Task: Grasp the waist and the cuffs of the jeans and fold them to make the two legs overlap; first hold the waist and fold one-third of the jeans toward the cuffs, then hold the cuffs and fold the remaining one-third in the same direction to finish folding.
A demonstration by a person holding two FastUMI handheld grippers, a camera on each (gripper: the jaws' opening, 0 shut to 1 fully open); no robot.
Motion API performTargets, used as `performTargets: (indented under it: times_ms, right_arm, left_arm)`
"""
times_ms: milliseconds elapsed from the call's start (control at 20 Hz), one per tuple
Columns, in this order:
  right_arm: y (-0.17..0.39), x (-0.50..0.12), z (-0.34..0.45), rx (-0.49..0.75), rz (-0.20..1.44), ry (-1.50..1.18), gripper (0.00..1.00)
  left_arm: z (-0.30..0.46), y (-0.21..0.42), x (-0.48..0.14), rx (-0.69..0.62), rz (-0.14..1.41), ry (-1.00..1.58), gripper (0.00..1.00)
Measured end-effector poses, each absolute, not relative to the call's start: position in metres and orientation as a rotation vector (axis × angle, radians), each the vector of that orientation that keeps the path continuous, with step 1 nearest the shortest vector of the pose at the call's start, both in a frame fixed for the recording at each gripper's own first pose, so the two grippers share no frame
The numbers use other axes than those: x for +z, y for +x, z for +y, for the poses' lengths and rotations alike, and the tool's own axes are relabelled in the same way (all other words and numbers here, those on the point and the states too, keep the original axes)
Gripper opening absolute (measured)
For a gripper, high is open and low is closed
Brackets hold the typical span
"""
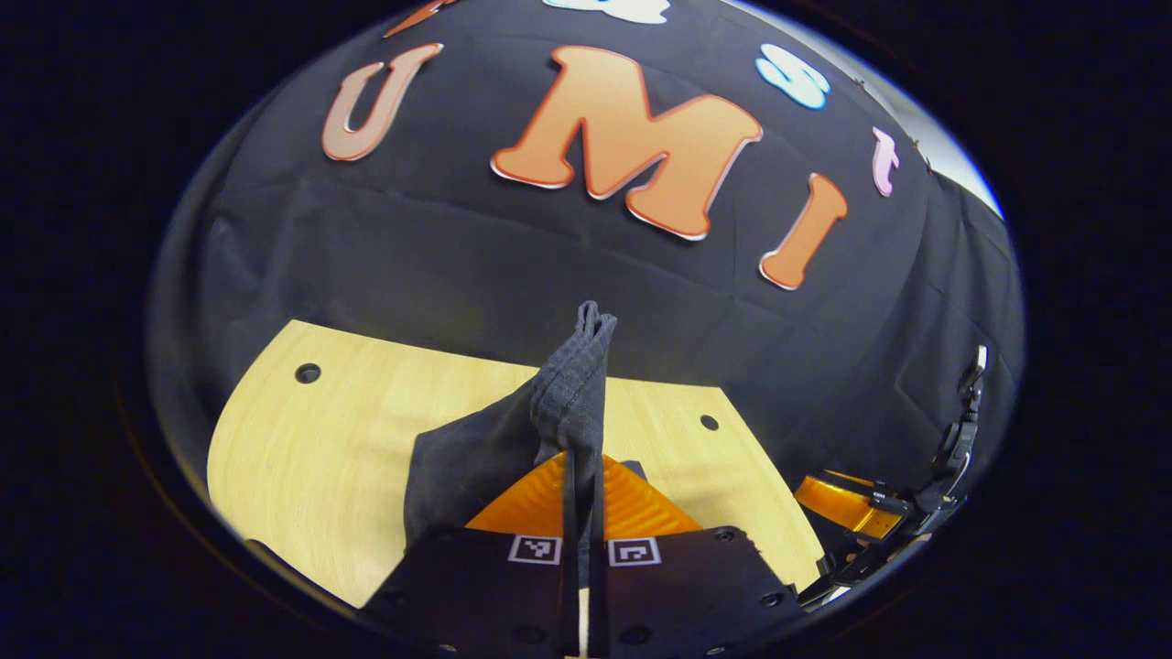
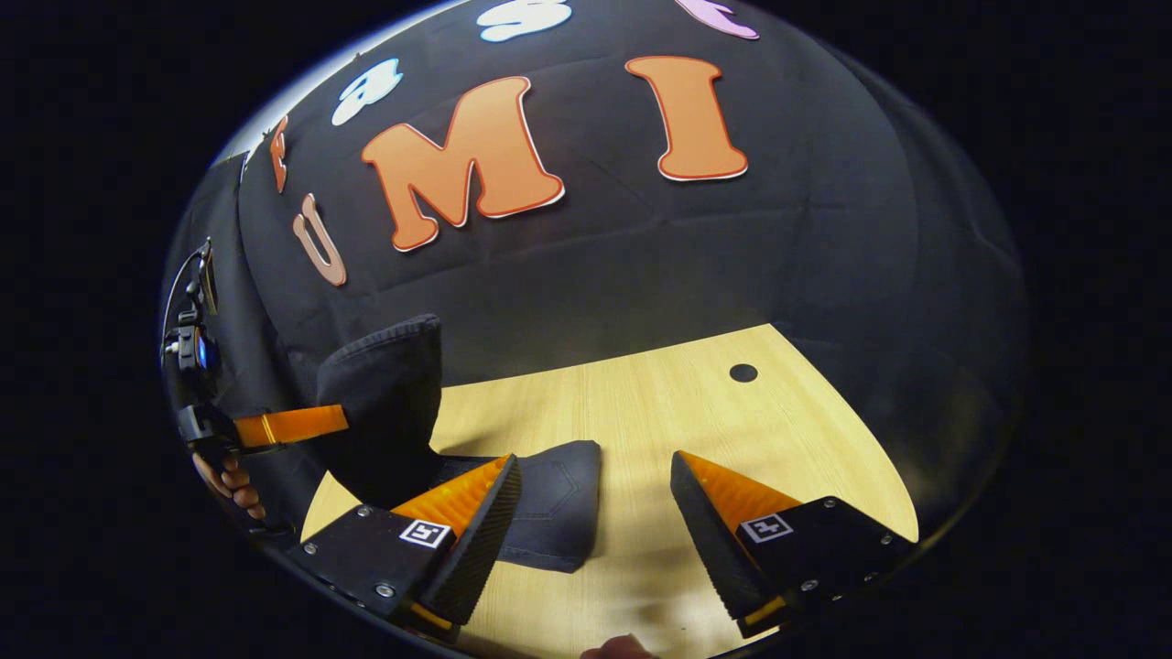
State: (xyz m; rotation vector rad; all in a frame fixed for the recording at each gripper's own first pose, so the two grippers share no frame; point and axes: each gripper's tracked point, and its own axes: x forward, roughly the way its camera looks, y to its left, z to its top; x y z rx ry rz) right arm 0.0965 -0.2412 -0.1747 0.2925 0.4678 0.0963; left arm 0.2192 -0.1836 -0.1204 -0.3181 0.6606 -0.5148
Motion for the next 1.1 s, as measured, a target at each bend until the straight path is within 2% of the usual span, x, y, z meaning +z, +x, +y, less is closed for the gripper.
performTargets:
  times_ms: [450,600,650,750,850,900,1050,1100]
  right_arm:
    - [0.092,-0.196,-0.268,0.092,0.511,0.282,0.99]
    - [0.094,-0.199,-0.270,0.097,0.521,0.280,0.99]
    - [0.096,-0.200,-0.270,0.097,0.523,0.281,0.99]
    - [0.099,-0.200,-0.268,0.102,0.525,0.285,0.99]
    - [0.102,-0.199,-0.264,0.113,0.522,0.288,0.99]
    - [0.103,-0.198,-0.262,0.115,0.519,0.286,0.99]
    - [0.110,-0.186,-0.256,0.115,0.474,0.250,0.99]
    - [0.112,-0.180,-0.254,0.112,0.451,0.232,0.99]
  left_arm:
    - [-0.272,0.180,-0.202,-0.625,0.847,-0.139,0.04]
    - [-0.289,0.157,-0.209,-0.706,0.908,-0.158,0.10]
    - [-0.292,0.149,-0.203,-0.730,0.908,-0.181,0.18]
    - [-0.292,0.149,-0.200,-0.734,0.888,-0.177,0.21]
    - [-0.280,0.154,-0.192,-0.703,0.852,-0.157,0.39]
    - [-0.273,0.159,-0.185,-0.684,0.828,-0.155,0.37]
    - [-0.240,0.174,-0.165,-0.603,0.736,-0.119,0.79]
    - [-0.227,0.176,-0.156,-0.569,0.697,-0.111,0.85]
